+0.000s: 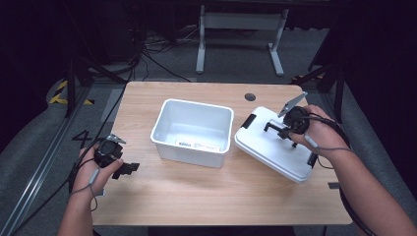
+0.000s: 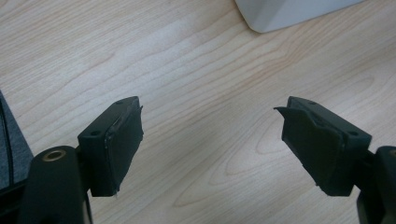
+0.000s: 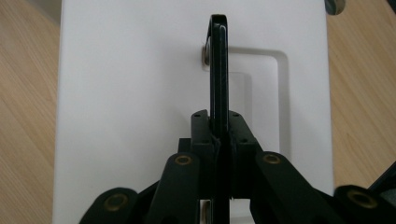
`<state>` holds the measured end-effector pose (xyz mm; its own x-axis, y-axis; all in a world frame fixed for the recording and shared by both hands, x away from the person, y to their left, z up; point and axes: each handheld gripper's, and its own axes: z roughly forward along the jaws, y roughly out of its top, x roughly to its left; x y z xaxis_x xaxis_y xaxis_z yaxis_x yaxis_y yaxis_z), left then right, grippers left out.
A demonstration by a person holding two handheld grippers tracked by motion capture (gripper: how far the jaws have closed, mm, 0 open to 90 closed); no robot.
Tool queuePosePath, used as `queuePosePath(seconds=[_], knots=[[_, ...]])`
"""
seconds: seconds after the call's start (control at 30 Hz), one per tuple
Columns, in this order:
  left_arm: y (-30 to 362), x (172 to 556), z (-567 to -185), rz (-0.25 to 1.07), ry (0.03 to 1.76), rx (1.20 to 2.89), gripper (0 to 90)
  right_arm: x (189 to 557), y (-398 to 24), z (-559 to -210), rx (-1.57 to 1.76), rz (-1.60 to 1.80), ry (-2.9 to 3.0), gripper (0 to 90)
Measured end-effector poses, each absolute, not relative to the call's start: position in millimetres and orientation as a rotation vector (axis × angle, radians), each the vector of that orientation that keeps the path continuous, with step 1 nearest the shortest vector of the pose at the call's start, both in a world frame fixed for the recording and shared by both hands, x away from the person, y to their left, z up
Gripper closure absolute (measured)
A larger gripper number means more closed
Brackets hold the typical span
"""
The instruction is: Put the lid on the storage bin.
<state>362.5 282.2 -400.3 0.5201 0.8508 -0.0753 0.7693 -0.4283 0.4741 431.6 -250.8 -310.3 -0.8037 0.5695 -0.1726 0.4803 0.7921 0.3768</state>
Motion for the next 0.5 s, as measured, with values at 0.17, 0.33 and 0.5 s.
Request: queuePosePath(seconds=[0.17, 0.33, 0.5], knots=[[284, 364, -399, 0.24, 1.334, 2.299, 21.1, 434, -251, -294, 0.796, 0.487, 2.691, 84.6], [285, 365, -401, 0.239, 1.348, 2.297, 21.0, 436, -247, -280, 0.773, 0.499, 2.678, 84.6], [287, 366, -400, 0.236, 1.345, 2.286, 20.9, 437, -240, -264, 0.746, 0.515, 2.668, 84.6]])
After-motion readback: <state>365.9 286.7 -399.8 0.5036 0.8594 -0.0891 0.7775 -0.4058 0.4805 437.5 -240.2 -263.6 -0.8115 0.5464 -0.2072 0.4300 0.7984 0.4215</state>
